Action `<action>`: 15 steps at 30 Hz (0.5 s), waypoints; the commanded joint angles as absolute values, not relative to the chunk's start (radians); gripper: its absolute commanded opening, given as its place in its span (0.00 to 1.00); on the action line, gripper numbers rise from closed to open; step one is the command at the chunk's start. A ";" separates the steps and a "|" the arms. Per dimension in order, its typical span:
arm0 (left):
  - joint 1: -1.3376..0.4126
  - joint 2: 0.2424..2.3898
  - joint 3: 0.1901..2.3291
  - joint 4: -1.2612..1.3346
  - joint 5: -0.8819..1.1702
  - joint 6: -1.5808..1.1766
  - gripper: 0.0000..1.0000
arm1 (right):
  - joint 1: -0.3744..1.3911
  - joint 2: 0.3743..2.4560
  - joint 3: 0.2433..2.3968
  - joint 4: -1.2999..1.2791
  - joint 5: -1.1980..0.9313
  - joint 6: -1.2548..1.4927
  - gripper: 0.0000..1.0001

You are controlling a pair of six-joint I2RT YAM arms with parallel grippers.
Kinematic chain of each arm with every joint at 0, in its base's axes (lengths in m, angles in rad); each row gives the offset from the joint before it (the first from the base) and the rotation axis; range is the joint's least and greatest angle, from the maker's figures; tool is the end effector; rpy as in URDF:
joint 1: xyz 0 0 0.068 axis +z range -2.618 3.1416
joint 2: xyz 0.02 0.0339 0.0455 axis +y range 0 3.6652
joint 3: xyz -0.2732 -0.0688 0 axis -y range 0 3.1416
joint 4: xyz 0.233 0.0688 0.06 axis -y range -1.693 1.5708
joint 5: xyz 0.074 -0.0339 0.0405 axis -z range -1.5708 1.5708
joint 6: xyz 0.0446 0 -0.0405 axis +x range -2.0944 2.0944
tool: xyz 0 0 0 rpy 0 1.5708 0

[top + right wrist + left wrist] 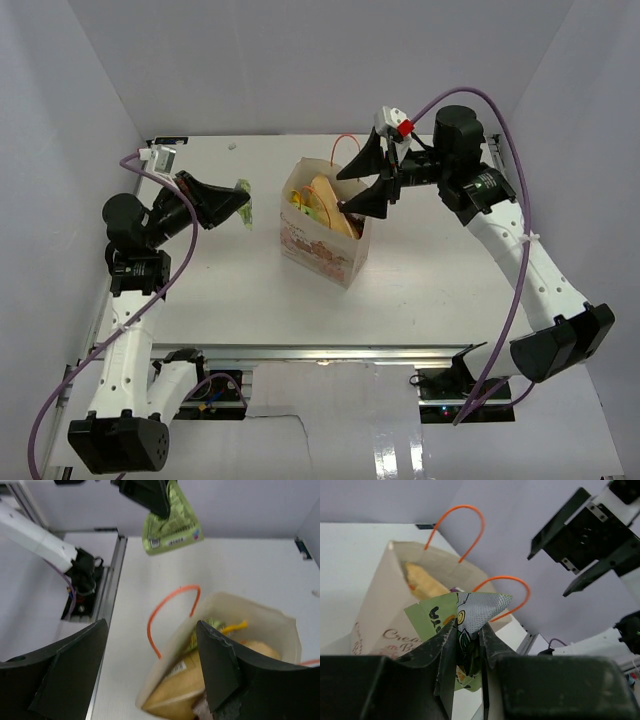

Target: Place the snacks into the paper bag

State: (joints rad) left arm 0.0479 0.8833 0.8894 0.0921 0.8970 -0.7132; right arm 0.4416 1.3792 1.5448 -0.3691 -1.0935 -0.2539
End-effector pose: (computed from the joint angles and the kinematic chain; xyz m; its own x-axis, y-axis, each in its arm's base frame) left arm 0.1821 -0.0262 0.3960 -0.4146 -0.4286 -0.8028 0.6290 0.5026 -0.5932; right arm 0.2366 0.1557 0.4602 0.0700 -0.0945 -0.9931 -0.9972 0.0204 -0.0722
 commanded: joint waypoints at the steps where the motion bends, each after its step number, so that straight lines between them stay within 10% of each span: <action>1: 0.017 0.867 0.979 0.181 1.005 -0.798 0.18 | 0.486 1.390 1.554 0.042 -1.215 0.109 0.77; 7: -0.031 0.842 1.000 0.428 1.112 -1.001 0.23 | 0.623 1.483 1.535 0.550 -1.279 0.511 0.82; 15: -0.067 0.825 0.994 0.620 1.170 -1.157 0.27 | 0.703 1.615 1.732 0.366 -1.289 0.314 0.87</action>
State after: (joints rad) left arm -0.0555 0.8425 0.9752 0.5133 1.1313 -1.0767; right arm 0.6861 1.6108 1.6291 0.4107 -1.2720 0.3950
